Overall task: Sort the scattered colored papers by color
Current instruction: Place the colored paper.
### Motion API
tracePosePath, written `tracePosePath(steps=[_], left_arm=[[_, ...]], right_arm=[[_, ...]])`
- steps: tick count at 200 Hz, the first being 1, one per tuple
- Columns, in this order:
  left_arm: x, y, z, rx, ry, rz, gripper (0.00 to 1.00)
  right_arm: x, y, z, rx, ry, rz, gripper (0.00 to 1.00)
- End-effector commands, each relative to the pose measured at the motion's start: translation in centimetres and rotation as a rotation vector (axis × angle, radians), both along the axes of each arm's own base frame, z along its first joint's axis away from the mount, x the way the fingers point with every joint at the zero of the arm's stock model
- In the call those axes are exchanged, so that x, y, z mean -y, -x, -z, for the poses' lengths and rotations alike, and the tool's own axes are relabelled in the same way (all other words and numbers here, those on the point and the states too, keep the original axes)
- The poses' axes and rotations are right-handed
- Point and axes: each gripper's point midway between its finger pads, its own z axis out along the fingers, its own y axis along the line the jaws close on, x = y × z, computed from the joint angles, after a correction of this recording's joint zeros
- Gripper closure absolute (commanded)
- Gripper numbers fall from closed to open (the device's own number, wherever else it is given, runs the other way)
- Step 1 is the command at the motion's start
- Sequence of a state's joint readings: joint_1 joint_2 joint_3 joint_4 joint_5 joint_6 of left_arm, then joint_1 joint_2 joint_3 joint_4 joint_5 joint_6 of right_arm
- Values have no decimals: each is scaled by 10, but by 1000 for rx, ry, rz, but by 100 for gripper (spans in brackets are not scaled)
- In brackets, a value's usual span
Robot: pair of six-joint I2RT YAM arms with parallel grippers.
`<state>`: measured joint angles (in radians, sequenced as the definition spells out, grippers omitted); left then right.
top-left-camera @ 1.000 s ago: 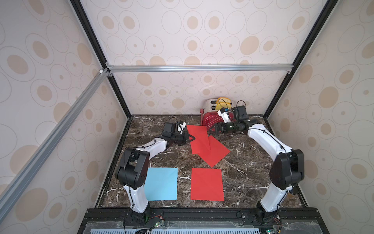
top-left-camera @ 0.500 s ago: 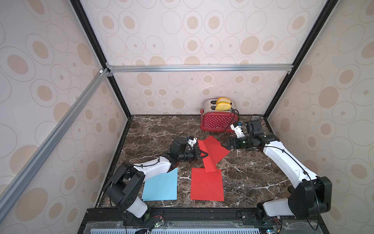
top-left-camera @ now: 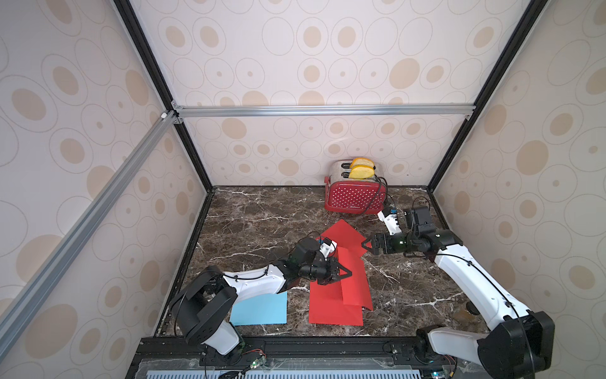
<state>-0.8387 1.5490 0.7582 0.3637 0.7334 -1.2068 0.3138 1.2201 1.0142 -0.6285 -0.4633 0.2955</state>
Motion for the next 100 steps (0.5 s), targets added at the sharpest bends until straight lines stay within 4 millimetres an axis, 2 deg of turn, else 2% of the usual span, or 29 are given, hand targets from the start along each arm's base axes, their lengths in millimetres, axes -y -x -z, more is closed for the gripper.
tracePosePath(steps=[1, 36, 100], left_arm=[[0, 8, -2, 37, -57, 84, 100], [-15, 23, 18, 26, -163, 161, 100], [-32, 31, 31, 39, -241, 173, 100]], right_arm=[[2, 13, -3, 3, -28, 4, 1], [3, 24, 3, -10, -54, 10, 1], [-7, 39, 16, -61, -139, -12, 3]])
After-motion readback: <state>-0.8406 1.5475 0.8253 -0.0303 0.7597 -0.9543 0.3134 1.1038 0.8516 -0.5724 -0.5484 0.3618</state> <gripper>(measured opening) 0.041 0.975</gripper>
